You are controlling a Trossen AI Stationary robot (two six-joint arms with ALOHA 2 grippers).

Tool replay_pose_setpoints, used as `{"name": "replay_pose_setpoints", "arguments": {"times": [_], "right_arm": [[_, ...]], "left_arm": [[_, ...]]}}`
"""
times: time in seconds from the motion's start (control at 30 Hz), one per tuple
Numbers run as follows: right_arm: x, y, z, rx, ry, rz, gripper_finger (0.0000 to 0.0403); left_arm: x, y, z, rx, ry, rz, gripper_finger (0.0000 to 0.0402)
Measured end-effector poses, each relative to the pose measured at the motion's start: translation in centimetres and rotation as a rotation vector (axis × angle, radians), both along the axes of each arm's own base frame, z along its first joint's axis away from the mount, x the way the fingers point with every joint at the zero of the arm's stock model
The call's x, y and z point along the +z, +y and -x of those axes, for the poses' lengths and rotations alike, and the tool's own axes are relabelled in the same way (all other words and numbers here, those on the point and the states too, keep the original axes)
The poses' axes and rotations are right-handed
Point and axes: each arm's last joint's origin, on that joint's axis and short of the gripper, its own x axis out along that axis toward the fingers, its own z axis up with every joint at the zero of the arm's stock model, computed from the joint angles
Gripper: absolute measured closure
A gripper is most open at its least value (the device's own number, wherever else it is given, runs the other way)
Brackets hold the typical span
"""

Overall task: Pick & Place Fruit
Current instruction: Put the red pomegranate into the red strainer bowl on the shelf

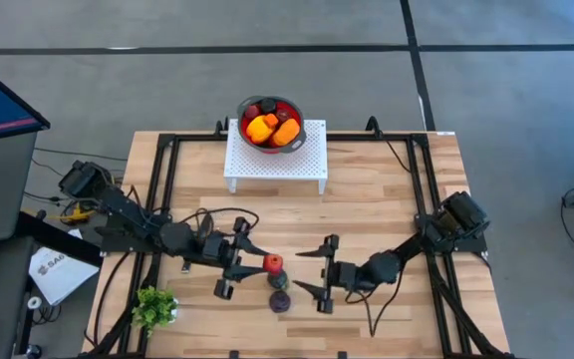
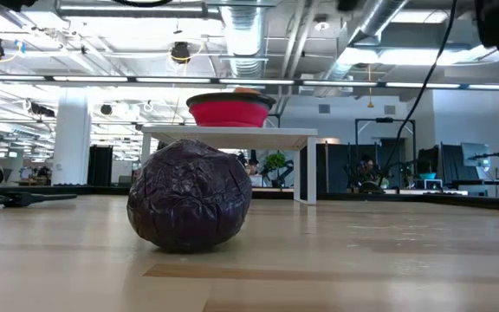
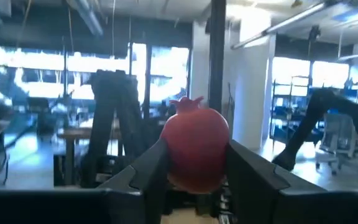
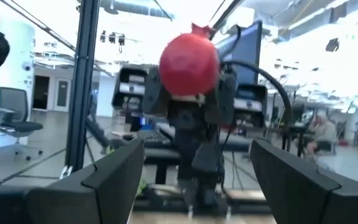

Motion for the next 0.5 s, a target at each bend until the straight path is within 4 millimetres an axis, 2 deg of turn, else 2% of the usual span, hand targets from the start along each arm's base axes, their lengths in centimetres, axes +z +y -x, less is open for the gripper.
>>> {"name": "replay_pose_setpoints", "arguments": {"times": [0.13, 0.27, 0.5], "right_arm": [[1.9, 0.9, -1.4, -0.016, -0.024, 0.036, 0.0113], [3.9, 1.2, -2.6, -0.034, -0.063, 0.022, 0.0113], [5.6, 0.9, -4.6, -0.034, -0.047, 0.042, 0.0113]], "left_arm": [[0.7, 0.1, 0.3, -0.003, -0.088, -0.019, 0.0266], [0.8, 0.1, 0.3, 0.004, -0.094, -0.036, 0.0266], [0.8, 0.1, 0.3, 0.004, -0.095, -0.037, 0.0266]]}}
